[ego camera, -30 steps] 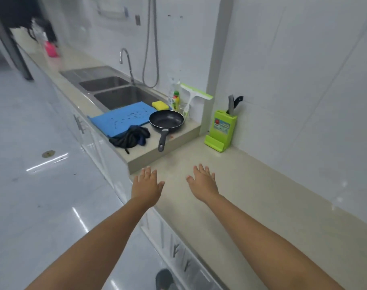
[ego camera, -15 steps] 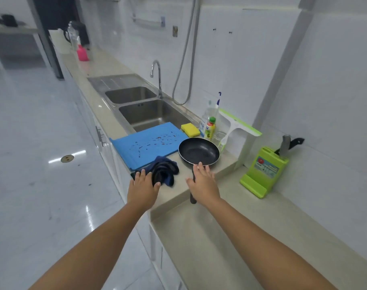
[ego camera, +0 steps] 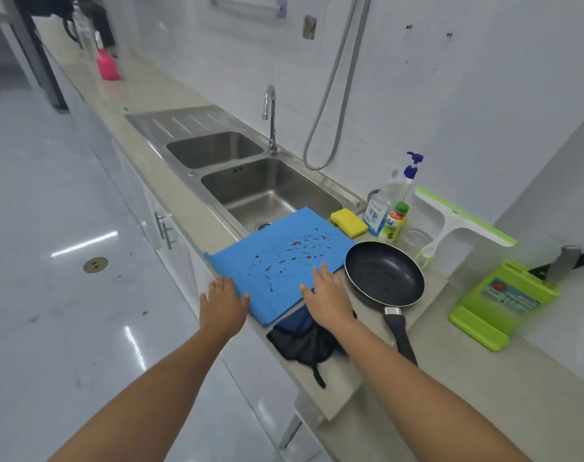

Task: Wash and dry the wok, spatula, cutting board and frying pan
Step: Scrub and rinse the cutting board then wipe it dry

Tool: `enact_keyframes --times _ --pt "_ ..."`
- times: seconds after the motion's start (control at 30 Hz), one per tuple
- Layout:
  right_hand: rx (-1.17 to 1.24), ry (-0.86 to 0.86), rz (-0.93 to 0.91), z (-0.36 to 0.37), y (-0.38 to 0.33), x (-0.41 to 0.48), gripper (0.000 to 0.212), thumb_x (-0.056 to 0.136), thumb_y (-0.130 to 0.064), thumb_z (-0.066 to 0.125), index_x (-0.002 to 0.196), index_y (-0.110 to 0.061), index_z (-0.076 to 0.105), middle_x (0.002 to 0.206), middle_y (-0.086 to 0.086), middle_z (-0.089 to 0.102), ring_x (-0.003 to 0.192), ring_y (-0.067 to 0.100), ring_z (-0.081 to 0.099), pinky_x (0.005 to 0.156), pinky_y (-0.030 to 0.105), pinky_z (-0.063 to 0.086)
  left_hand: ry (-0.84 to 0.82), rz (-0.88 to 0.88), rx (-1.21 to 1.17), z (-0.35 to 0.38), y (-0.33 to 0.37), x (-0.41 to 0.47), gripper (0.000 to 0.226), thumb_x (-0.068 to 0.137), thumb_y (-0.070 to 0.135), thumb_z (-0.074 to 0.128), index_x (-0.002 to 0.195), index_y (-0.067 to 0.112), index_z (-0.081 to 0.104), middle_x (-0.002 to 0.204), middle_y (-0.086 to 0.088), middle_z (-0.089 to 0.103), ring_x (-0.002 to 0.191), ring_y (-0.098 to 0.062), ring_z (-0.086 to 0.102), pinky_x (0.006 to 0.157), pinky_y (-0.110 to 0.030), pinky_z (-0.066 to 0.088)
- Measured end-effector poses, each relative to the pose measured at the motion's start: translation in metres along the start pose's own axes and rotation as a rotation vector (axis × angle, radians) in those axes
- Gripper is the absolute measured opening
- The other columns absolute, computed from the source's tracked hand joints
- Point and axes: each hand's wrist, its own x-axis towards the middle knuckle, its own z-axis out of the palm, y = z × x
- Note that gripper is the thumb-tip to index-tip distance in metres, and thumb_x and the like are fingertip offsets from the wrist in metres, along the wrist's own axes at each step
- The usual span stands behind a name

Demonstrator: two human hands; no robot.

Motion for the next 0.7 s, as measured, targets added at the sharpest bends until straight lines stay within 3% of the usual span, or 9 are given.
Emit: enact_keyframes --times 0.17,0.33,0.53,0.63,0.7 --pt "-0.05 -0.012 0.092 0.009 -0.021 0.05 0.062 0.102 -0.044 0.033 0.154 -0.011 0.019 0.162 0.009 0.007 0.147 0.03 0.013 0.119 0.041 0.015 -0.034 -0.047 -0.212 0.01 -0.025 0.04 0.079 0.097 0.05 0.041 0.155 0.009 0.006 0.162 -0.007 0.013 0.149 -0.023 0.013 0.121 -0.048 0.009" --pt "-0.07 0.0 0.203 0.014 -0.02 0.113 0.063 0.102 -0.044 0.033 0.154 -0.011 0.019 0.162 0.008 0.008 0.147 0.03 0.012 0.12 0.043 0.014 -0.03 -0.076 -0.378 0.018 -0.023 0.078 0.073 0.097 0.028 0.038 0.155 0.01 -0.002 0.164 -0.002 0.006 0.149 -0.019 0.009 0.121 -0.049 0.002" --pt "-0.056 0.013 0.353 0.007 0.012 0.183 0.069 0.1 -0.049 0.033 0.153 -0.009 0.016 0.162 0.011 0.009 0.146 0.035 0.011 0.119 0.045 0.012 0.012 -0.163 -0.519 0.004 -0.038 0.141 0.07 0.093 0.014 0.036 0.155 0.016 0.004 0.158 0.0 0.024 0.144 -0.022 0.025 0.119 -0.053 0.006" --pt "-0.016 -0.033 0.341 0.004 0.021 0.201 0.077 0.097 -0.056 0.037 0.154 -0.009 0.015 0.161 0.01 0.01 0.145 0.035 0.013 0.118 0.043 0.016 0.073 -0.217 -0.564 -0.001 -0.05 0.178 0.061 0.09 0.013 0.037 0.148 0.018 0.019 0.133 -0.006 0.052 0.123 -0.032 0.049 0.111 -0.058 0.024" --pt "0.011 -0.068 0.346 0.006 0.024 0.204 0.08 0.095 -0.059 0.04 0.154 -0.01 0.014 0.161 0.009 0.01 0.144 0.036 0.014 0.117 0.044 0.019 0.109 -0.252 -0.554 -0.005 -0.056 0.196 0.048 0.089 0.012 0.037 0.135 0.018 0.03 0.111 -0.008 0.059 0.102 -0.035 0.058 0.1 -0.059 0.037"
